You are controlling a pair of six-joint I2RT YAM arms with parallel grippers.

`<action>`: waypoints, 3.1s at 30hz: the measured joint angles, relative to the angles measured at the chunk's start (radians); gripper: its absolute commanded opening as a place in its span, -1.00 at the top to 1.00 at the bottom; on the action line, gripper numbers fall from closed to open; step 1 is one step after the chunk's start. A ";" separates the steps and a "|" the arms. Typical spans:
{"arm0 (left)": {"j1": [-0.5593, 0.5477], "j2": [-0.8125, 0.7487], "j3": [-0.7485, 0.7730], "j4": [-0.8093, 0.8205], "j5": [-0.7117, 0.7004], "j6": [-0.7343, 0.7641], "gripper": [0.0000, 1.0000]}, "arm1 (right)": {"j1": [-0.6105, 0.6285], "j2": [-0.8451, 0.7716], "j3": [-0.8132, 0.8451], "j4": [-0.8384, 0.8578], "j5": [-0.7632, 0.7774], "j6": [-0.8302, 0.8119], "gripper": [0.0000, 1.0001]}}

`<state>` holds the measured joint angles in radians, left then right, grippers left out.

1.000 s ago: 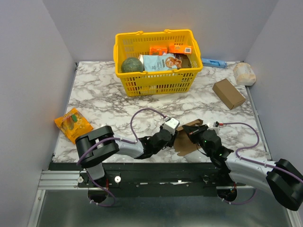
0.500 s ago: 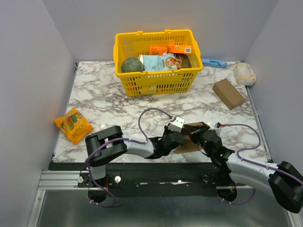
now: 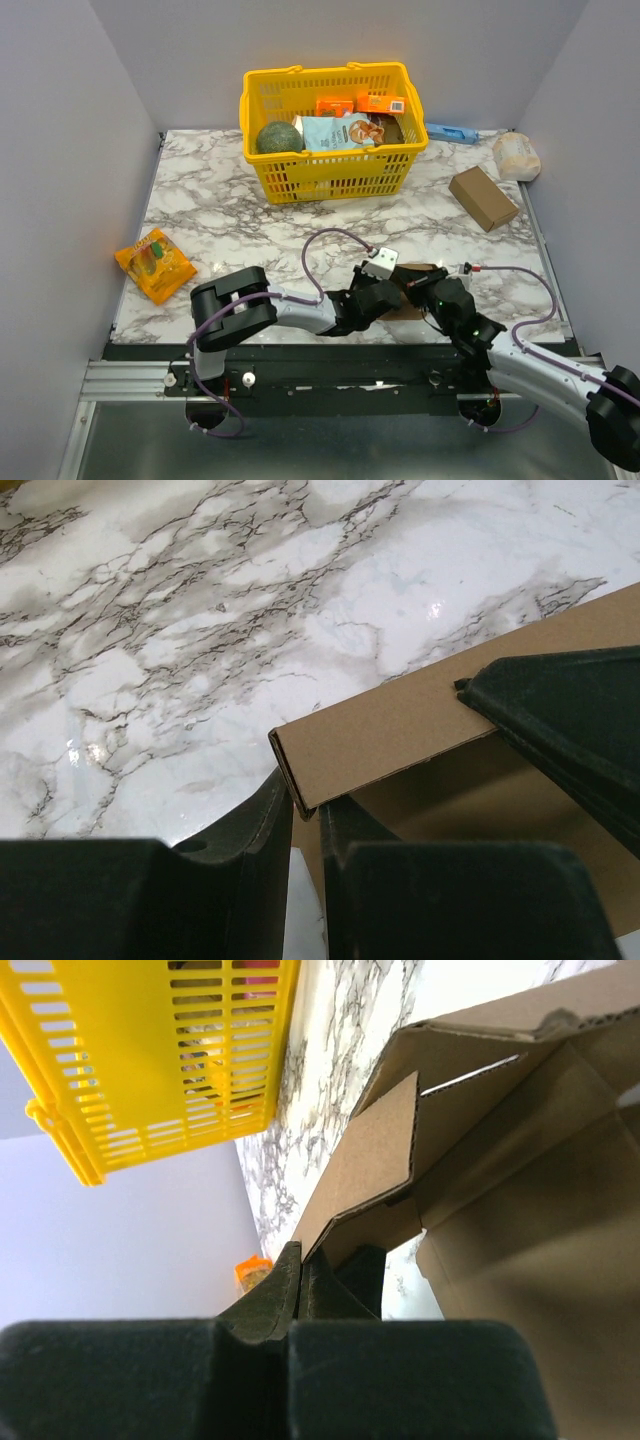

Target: Fold the paper box

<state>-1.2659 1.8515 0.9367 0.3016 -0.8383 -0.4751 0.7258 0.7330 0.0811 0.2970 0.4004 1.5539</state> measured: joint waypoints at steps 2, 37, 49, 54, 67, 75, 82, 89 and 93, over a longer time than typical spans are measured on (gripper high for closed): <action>-0.008 0.024 0.031 -0.006 -0.023 0.018 1.00 | 0.000 -0.027 -0.002 -0.027 0.009 0.000 0.99; 0.387 -0.428 -0.162 -0.378 0.732 0.229 1.00 | 0.006 -0.189 0.259 -0.563 -0.152 -0.883 -0.68; 0.417 -0.478 -0.168 -0.417 0.856 0.224 1.00 | 0.025 -0.074 0.244 -0.454 -0.248 -0.993 -0.31; 0.423 -0.487 -0.175 -0.417 0.905 0.213 1.00 | 0.060 -0.061 0.219 -0.406 -0.250 -0.995 0.05; 0.433 -0.487 -0.226 -0.329 0.912 0.129 1.00 | 0.087 -0.051 0.206 -0.365 -0.260 -1.005 0.70; 0.434 -0.488 -0.314 -0.160 0.864 0.042 1.00 | 0.093 -0.051 0.202 -0.362 -0.260 -0.994 0.70; 0.433 -0.491 -0.389 -0.023 0.858 0.020 0.89 | 0.098 -0.053 0.192 -0.349 -0.260 -0.983 0.70; 0.434 -0.491 -0.424 0.057 0.859 0.022 0.76 | 0.098 -0.059 0.187 -0.343 -0.260 -0.978 0.70; 0.434 -0.491 -0.430 0.085 0.859 0.027 0.68 | 0.098 -0.067 0.185 -0.343 -0.260 -0.976 0.70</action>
<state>-0.8322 1.3609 0.5064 0.3870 0.0212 -0.4477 0.8238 0.6659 0.2657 -0.0456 0.1406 0.5777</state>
